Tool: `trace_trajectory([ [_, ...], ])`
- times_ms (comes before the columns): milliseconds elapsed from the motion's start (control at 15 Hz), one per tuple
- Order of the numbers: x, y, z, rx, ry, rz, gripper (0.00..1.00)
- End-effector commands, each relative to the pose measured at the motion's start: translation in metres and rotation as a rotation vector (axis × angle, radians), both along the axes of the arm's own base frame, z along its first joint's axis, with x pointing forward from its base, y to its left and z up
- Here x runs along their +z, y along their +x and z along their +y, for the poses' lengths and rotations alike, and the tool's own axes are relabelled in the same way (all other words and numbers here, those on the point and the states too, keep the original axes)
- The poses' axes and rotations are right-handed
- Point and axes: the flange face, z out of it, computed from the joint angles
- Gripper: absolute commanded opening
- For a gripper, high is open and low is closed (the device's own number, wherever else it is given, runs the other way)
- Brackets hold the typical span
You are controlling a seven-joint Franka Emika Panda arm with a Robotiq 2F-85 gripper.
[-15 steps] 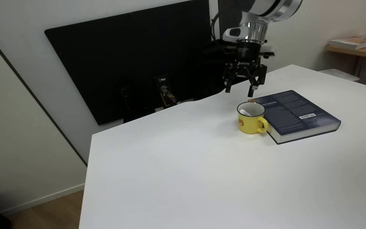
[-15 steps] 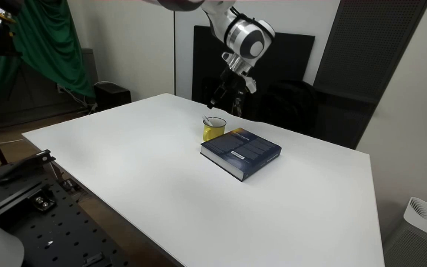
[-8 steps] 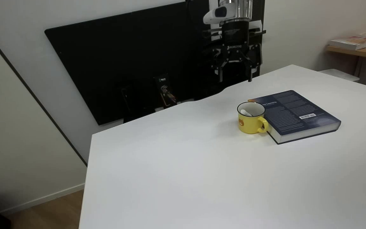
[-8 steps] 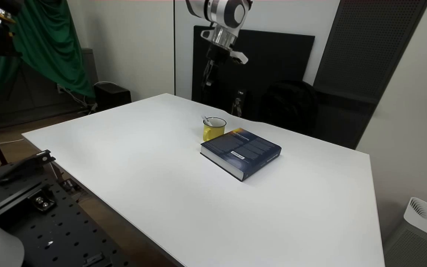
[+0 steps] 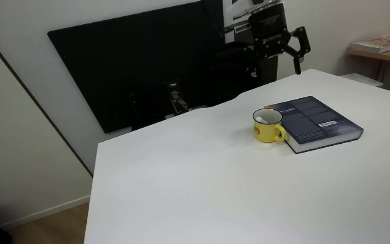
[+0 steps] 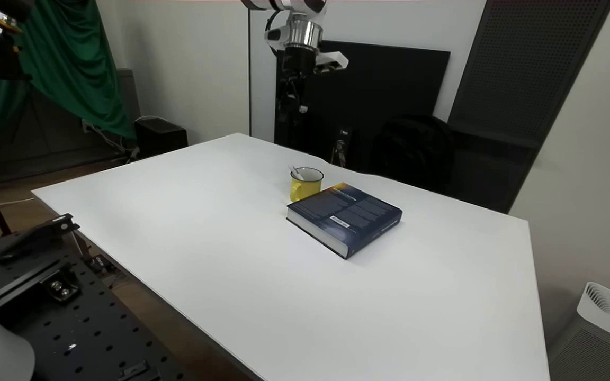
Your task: Put the marker in the cup
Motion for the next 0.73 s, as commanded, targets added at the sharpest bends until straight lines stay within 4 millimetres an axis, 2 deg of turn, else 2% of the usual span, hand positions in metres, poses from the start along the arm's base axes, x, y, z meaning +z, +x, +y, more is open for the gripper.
trace_trajectory([
  [0, 0.018, -0.038, -0.013, 0.170, -0.070, -0.067, 1.00],
  [333, 0.029, -0.067, -0.019, 0.353, -0.025, -0.270, 1.00],
  [400, 0.020, -0.043, -0.012, 0.290, -0.035, -0.211, 1.00],
  [667, 0.023, -0.060, -0.013, 0.307, -0.031, -0.257, 1.00],
])
